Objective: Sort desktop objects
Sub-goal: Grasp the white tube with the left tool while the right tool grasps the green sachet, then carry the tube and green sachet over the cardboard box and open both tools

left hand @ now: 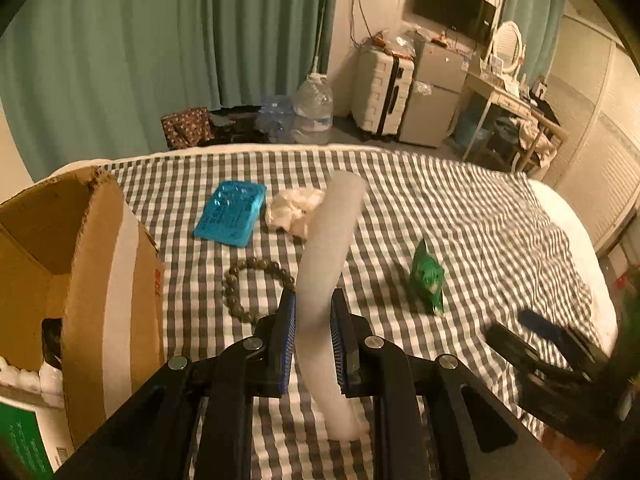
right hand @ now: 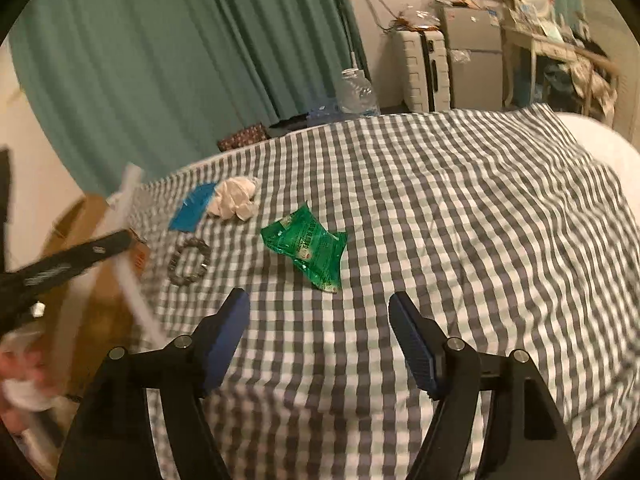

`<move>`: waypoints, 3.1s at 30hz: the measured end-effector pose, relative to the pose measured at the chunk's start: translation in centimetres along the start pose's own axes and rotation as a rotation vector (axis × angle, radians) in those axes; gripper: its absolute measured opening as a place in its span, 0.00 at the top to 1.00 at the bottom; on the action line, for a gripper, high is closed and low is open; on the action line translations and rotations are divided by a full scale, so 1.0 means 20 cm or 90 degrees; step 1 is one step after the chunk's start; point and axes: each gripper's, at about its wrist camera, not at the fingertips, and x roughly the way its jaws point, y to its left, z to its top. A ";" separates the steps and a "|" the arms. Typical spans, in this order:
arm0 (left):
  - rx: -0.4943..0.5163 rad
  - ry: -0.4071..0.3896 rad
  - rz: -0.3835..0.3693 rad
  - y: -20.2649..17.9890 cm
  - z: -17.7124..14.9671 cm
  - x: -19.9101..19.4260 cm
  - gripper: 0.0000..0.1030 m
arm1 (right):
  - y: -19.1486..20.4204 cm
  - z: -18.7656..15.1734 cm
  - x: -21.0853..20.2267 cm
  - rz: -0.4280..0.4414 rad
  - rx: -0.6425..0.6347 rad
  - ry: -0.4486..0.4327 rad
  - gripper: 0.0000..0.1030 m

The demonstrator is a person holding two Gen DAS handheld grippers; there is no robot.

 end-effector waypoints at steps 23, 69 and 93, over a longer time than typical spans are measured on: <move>-0.008 0.038 0.040 0.00 -0.03 0.07 0.84 | 0.06 0.15 0.22 -0.026 -0.030 0.040 0.71; -0.067 -0.110 0.054 1.08 -0.07 -0.84 0.84 | 1.74 0.17 -0.45 0.144 -0.259 -0.030 0.71; -0.088 -0.121 0.092 1.15 -0.19 -0.81 0.03 | 1.64 0.27 -0.34 0.047 -0.238 -0.076 0.19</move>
